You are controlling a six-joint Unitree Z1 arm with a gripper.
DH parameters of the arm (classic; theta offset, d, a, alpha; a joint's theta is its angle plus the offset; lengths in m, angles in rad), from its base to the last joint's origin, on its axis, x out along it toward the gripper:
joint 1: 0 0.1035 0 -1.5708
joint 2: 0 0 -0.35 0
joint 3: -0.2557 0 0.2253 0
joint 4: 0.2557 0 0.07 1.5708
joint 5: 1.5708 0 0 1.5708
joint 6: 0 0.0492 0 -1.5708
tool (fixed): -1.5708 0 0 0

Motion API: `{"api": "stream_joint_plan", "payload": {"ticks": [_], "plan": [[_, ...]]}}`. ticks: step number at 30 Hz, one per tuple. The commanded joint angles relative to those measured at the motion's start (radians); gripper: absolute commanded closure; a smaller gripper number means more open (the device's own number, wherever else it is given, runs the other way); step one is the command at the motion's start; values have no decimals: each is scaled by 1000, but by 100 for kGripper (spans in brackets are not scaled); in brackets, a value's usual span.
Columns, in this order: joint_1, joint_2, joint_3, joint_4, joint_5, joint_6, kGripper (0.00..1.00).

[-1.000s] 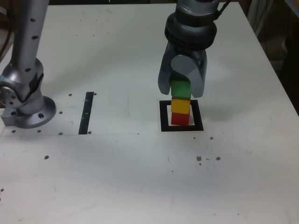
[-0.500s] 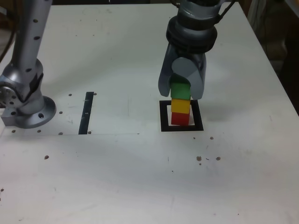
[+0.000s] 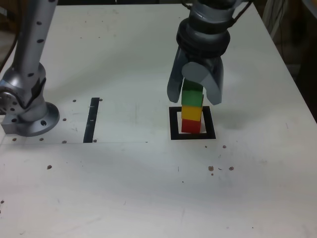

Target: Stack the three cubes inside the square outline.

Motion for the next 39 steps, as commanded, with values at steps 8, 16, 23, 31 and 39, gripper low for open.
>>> {"api": "stream_joint_plan", "payload": {"ticks": [8,16,23,31,39], "plan": [[-8,-297,74,94,37,4,1],[-7,-491,314,106,29,22,1],[-7,-517,658,23,16,-40,1],[-35,-542,919,-247,0,-83,0],[-41,-531,981,-351,-8,-103,0]]}}
